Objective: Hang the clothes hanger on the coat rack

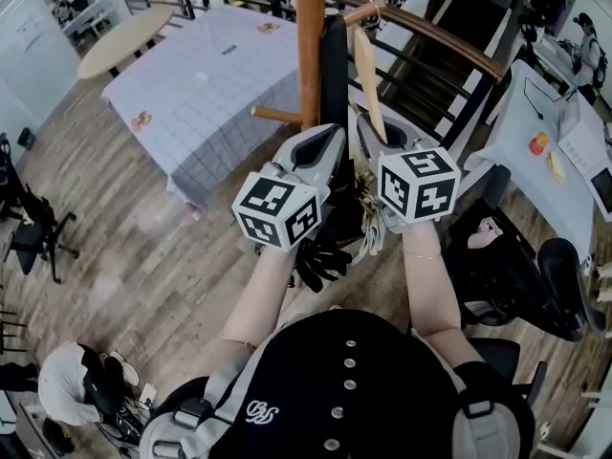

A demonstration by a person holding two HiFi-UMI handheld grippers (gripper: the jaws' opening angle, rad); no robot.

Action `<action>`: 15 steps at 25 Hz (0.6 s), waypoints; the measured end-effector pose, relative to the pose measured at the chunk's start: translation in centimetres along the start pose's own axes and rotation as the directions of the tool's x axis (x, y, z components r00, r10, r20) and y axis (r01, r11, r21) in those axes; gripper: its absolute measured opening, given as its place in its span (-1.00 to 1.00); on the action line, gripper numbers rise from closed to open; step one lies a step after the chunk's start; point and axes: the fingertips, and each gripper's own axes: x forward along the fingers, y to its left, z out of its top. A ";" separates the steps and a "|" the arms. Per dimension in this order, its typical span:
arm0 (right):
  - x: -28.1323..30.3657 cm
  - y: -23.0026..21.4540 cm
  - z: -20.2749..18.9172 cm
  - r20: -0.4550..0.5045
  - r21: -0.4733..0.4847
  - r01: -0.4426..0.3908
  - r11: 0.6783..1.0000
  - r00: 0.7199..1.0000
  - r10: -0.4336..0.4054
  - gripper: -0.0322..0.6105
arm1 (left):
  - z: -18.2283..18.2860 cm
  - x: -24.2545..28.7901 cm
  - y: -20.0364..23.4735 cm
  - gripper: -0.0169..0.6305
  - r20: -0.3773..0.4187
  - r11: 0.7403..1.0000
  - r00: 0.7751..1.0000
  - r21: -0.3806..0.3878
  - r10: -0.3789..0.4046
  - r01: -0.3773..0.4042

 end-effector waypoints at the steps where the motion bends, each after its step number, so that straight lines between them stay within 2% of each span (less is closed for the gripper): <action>1: 0.1 0.0 -0.1 -0.006 -0.003 0.002 1.000 1.000 -0.002 -0.91 | -0.1 0.0 0.0 -0.95 -0.002 1.000 1.000 -0.001 0.000 0.000; 15: 0.9 -0.2 -2.0 -0.071 -0.025 0.034 0.999 0.997 -0.036 -0.91 | -1.2 -0.7 0.6 -0.95 -0.021 1.000 0.999 -0.018 0.024 -0.024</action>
